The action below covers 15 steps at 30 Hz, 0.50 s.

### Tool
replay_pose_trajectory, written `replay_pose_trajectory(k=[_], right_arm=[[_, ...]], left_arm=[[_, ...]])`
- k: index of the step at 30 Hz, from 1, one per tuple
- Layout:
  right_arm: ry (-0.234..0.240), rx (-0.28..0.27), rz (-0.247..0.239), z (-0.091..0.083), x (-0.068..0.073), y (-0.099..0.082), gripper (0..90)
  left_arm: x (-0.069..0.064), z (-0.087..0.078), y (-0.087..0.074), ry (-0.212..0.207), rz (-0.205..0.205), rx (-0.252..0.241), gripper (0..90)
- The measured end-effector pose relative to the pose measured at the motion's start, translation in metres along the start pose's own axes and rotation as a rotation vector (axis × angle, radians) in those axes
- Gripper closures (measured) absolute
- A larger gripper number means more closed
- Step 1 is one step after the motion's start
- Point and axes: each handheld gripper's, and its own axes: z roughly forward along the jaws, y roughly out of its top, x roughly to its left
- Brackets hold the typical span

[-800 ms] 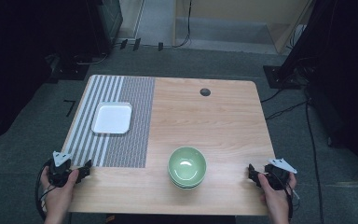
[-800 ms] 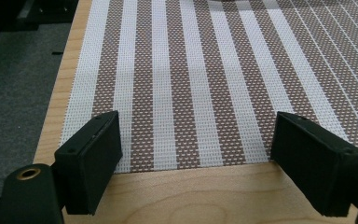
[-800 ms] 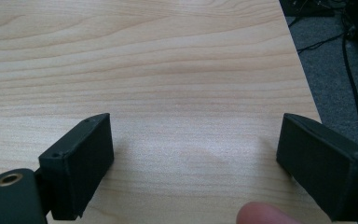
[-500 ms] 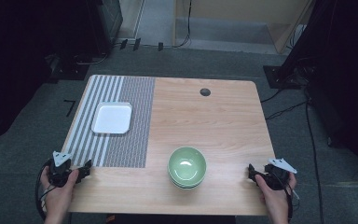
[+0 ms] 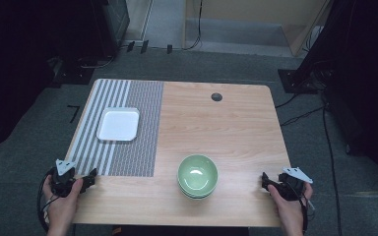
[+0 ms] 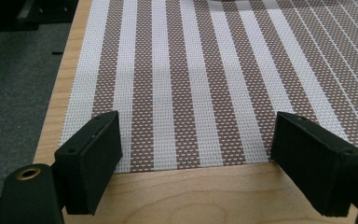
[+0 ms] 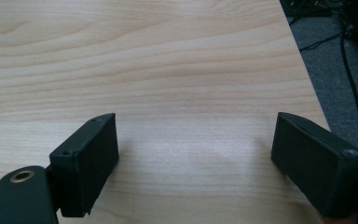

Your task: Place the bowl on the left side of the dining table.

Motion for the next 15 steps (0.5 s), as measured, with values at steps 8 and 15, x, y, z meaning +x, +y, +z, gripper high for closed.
replay_pose_trajectory(k=[8, 15], right_arm=[[0.023, -0.083, 0.017, -0.016, 0.012, 0.013, 14.4], [0.054, -0.121, 0.020, -0.028, 0.022, 0.020, 14.4]], left_arm=[[0.000, 0.000, 0.000, 0.000, 0.000, 0.000, 15.5], [0.000, 0.000, 0.000, 0.000, 0.000, 0.000, 15.5]])
